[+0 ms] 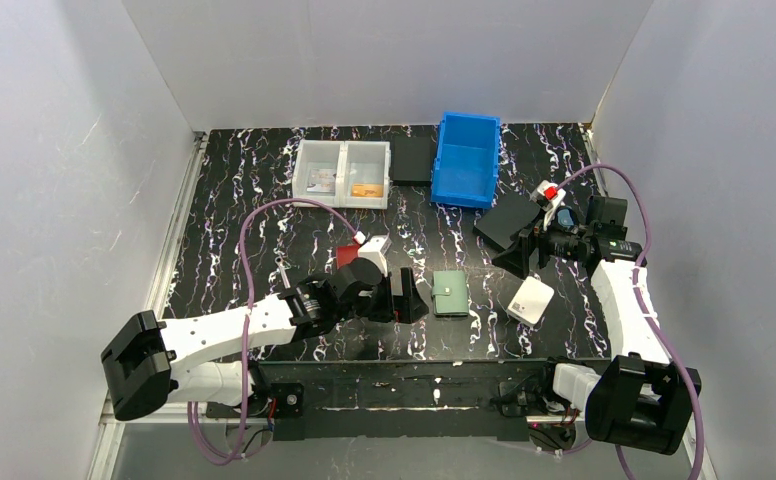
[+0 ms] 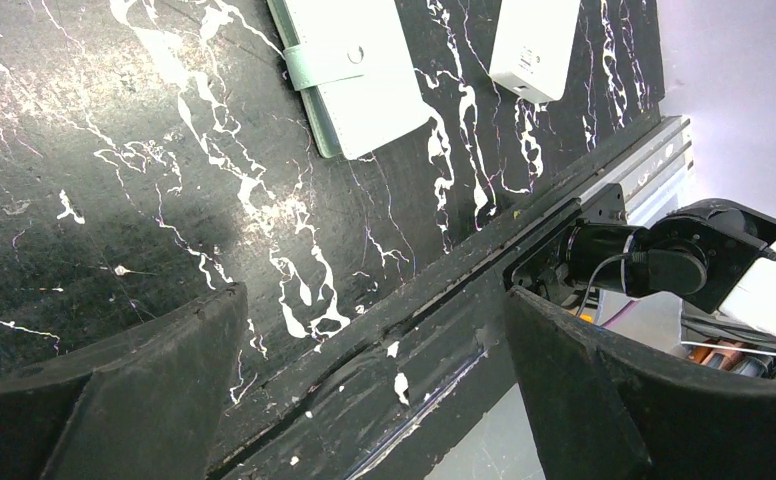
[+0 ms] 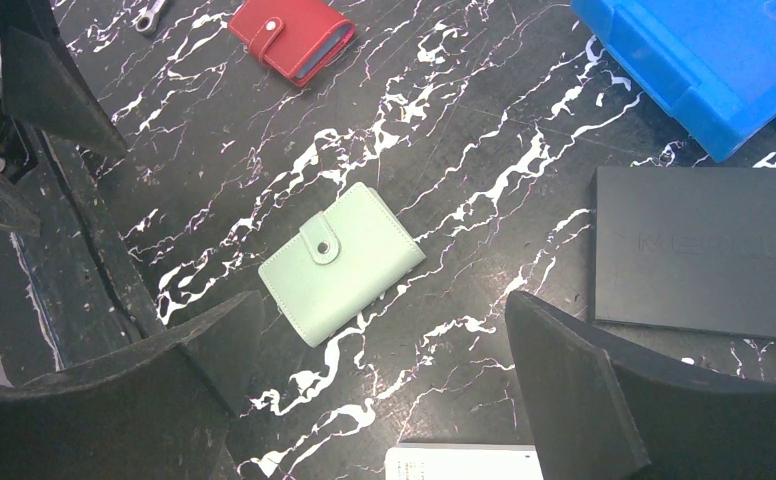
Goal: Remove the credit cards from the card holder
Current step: Open the card holder at the center of the board.
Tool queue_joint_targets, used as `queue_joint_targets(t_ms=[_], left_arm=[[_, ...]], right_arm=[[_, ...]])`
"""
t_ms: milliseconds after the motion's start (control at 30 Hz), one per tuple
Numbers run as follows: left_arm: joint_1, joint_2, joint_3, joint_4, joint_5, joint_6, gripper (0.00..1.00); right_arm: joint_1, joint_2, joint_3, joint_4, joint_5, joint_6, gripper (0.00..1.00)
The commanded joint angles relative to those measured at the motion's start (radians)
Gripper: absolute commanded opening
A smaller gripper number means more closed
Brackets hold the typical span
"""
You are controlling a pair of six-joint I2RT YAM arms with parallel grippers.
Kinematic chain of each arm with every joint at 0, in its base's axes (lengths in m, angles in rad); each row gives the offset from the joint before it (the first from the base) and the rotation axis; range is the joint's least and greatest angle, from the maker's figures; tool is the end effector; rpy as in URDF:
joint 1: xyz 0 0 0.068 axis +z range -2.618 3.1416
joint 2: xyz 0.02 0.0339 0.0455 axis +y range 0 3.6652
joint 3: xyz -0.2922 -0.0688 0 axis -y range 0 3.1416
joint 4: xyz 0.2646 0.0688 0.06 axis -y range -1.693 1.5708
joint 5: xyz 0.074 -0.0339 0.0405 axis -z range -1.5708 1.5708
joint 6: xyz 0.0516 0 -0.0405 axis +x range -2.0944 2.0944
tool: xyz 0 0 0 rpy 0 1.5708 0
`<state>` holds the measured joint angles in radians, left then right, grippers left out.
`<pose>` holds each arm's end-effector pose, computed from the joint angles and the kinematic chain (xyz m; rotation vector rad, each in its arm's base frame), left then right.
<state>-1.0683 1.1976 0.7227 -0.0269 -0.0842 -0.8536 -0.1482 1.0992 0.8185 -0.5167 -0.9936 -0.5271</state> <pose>0.1416 -0.2487 0.2576 0.1860 2.2515 -1.0414 0.2333 0.0089 0.2851 -0.8123 1.8858 0.7552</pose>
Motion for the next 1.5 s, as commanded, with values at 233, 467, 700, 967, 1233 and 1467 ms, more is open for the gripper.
queue_joint_targets(t_ms=[233, 467, 700, 967, 1233, 1467], left_arm=[[-0.013, -0.007, 0.048, -0.019, -0.029, -0.008, 0.99], [-0.029, 0.007, 0.08, -0.06, -0.057, -0.012, 0.99], [-0.062, 0.064, 0.171, -0.204, -0.155, -0.031, 0.99], [-0.082, 0.204, 0.277, -0.257, -0.192, -0.056, 0.99], [-0.082, 0.405, 0.448, -0.321, -0.244, -0.049, 0.86], [-0.082, 0.571, 0.635, -0.517, -0.291, -0.084, 0.75]], right_arm=[[0.003, -0.012, -0.007, 0.01, -0.007, -0.014, 1.0], [0.003, -0.014, -0.007, 0.008, -0.008, -0.016, 1.0], [0.003, -0.022, -0.008, 0.007, -0.01, -0.017, 1.0], [0.002, -0.013, -0.007, 0.004, -0.009, -0.019, 1.0], [0.003, -0.01, -0.007, 0.004, -0.004, -0.018, 1.0], [0.003, -0.008, -0.004, 0.002, -0.001, -0.02, 1.0]])
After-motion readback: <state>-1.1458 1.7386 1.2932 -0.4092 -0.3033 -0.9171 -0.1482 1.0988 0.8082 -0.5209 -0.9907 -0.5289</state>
